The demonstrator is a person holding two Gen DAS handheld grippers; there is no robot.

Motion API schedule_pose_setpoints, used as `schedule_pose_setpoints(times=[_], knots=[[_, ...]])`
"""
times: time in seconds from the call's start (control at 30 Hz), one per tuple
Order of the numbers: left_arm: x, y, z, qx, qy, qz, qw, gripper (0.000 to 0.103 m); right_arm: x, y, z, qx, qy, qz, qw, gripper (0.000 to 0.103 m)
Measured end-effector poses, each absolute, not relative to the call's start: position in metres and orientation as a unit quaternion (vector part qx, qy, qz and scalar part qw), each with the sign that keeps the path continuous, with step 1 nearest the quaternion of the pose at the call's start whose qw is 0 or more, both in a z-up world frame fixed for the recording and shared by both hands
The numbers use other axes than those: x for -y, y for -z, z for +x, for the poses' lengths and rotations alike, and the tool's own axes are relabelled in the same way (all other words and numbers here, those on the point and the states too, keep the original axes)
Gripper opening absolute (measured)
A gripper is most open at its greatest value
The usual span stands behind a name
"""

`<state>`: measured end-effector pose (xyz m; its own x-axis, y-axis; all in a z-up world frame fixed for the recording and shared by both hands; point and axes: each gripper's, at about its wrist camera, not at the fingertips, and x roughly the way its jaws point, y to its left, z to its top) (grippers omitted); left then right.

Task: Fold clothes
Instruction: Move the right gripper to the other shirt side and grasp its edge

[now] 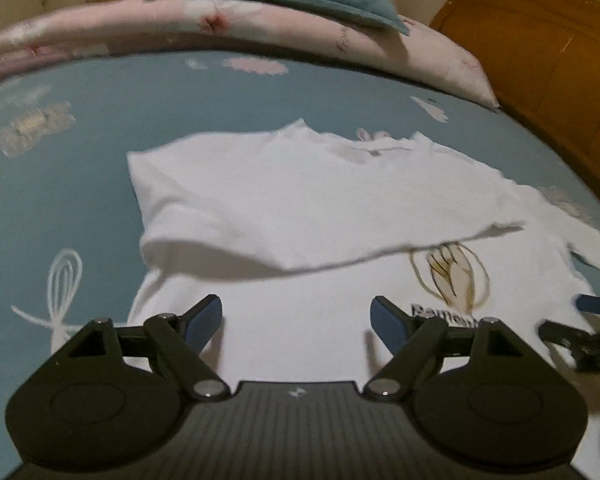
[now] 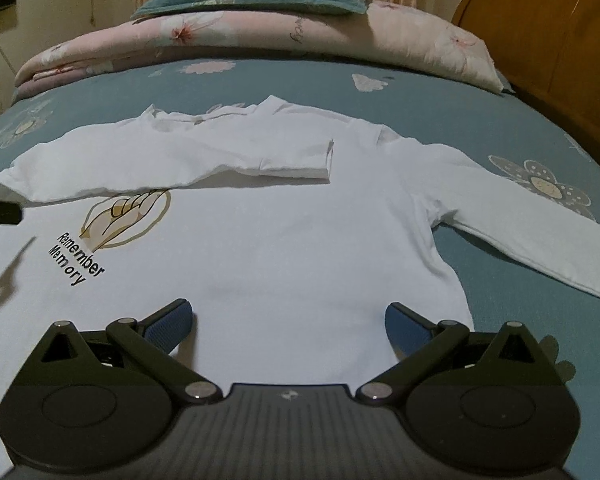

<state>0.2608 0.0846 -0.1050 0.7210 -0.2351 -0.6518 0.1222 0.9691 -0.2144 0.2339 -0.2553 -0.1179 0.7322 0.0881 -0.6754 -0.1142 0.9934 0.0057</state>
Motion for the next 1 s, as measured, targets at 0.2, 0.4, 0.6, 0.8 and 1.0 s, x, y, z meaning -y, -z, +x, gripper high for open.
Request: schedule_pose_setpoints(times=[0.2, 0.4, 0.6, 0.8, 1.0], knots=[[-0.116, 0.103, 0.259, -0.344, 0.108, -0.111, 0.926, 0.083, 0.256, 0.120, 0.232, -0.349, -0.051, -0.015, 0.936, 0.103], [-0.117, 0.101, 0.270, -0.329, 0.130, -0.116, 0.928, 0.084, 0.264, 0.112, 0.254, -0.372, -0.046, 0.065, 0.925, 0.087], [-0.122, 0.111, 0.279, -0.332, 0.099, -0.119, 0.931, 0.084, 0.280, 0.110, 0.295, -0.389, -0.071, 0.202, 0.896, 0.079], [-0.134, 0.114, 0.281, -0.345, 0.071, -0.139, 0.926, 0.084, 0.297, 0.108, 0.336, -0.398, -0.094, 0.334, 0.849, 0.067], [-0.139, 0.114, 0.282, -0.348, 0.072, -0.151, 0.922, 0.084, 0.317, 0.122, 0.355, -0.360, -0.072, 0.435, 0.822, 0.065]])
